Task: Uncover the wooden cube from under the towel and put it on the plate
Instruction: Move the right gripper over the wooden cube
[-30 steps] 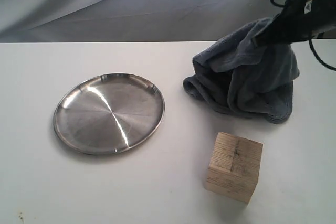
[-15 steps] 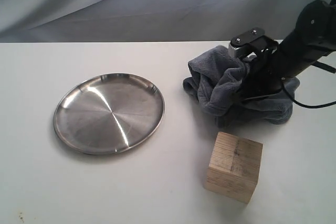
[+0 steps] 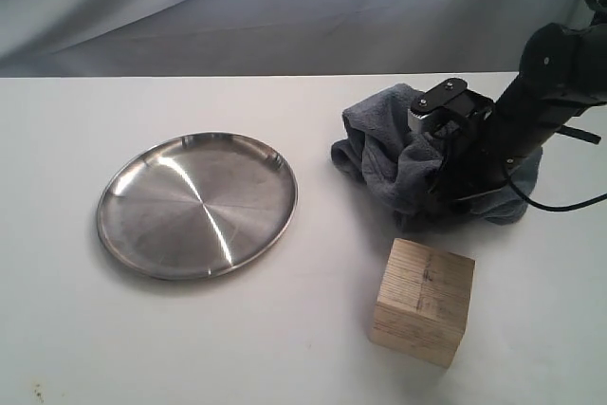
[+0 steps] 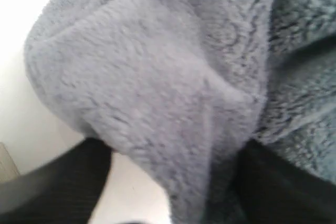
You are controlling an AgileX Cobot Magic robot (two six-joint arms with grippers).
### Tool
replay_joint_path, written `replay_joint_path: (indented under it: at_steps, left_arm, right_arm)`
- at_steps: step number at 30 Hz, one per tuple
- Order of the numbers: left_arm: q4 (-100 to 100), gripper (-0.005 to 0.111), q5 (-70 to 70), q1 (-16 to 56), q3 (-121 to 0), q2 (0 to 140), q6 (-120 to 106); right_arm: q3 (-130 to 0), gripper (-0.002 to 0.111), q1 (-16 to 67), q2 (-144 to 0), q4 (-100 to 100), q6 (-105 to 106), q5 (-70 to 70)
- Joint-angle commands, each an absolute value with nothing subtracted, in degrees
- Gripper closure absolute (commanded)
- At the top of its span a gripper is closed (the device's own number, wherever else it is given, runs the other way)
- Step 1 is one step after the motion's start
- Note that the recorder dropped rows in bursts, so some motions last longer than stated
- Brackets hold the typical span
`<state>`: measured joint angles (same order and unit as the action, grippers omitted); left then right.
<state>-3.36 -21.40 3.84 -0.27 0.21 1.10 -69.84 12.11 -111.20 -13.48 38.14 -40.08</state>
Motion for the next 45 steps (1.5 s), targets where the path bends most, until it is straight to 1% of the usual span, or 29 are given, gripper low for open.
replay_joint_path:
  at_steps: [1,5,9,21,27,29,31,32,33,34,36,41,43,45]
  left_arm:
    - [-3.22,0.107,-20.72,3.96,0.0,0.0,1.38]
    - [-3.22,0.107,-20.72,3.96,0.0,0.0,1.38]
    - [-3.22,0.107,-20.72,3.96,0.0,0.0,1.38]
    - [-3.22,0.107,-20.72,3.96,0.0,0.0,1.38]
    - [-3.22,0.107,-20.72,3.96,0.0,0.0,1.38]
    - [-3.22,0.107,-20.72,3.96,0.0,0.0,1.38]
    - [-3.22,0.107,-20.72,3.96,0.0,0.0,1.38]
    - [-3.22,0.107,-20.72,3.96,0.0,0.0,1.38]
    - [-3.22,0.107,-20.72,3.96,0.0,0.0,1.38]
    - [-3.22,0.107,-20.72,3.96,0.0,0.0,1.38]
    - [-3.22,0.107,-20.72,3.96,0.0,0.0,1.38]
    - [-3.22,0.107,-20.72,3.96,0.0,0.0,1.38]
    - [-3.22,0.107,-20.72,3.96,0.0,0.0,1.38]
    - [-3.22,0.107,-20.72,3.96,0.0,0.0,1.38]
  right_arm:
    - [-70.15,0.004,12.34,-110.84,-16.13,38.79,-44.47]
    - [-70.15,0.004,13.64,-109.44,-15.38,39.83,-49.12]
    - [-70.15,0.004,14.89,-106.89,-14.87,39.83,-49.75]
    - [-70.15,0.004,14.89,-98.17,-13.85,39.83,-49.79]
    - [-70.15,0.004,14.89,-95.52,-15.62,39.83,-51.4]
    - [-70.15,0.005,14.89,-94.87,-17.43,40.71,-53.29]
    - [-70.15,0.021,14.89,-94.74,-19.0,43.01,-55.53]
    - [-70.15,0.043,14.89,-94.74,-20.35,45.31,-57.58]
    - [-70.15,0.054,14.89,-94.74,-21.13,46.11,-58.92]
    - [-70.15,0.079,14.89,-94.74,-23.02,46.53,-62.3]
    - [-70.15,0.108,14.89,-94.74,-27.13,47.81,-67.15]
    - [-70.15,0.108,15.49,-94.1,-35.52,51.77,-69.96]
    - [-70.15,0.108,18.41,-91.51,-32.4,53.27,-69.96]
    - [-70.15,0.108,23.68,-87.86,-27.19,52.16,-69.96]
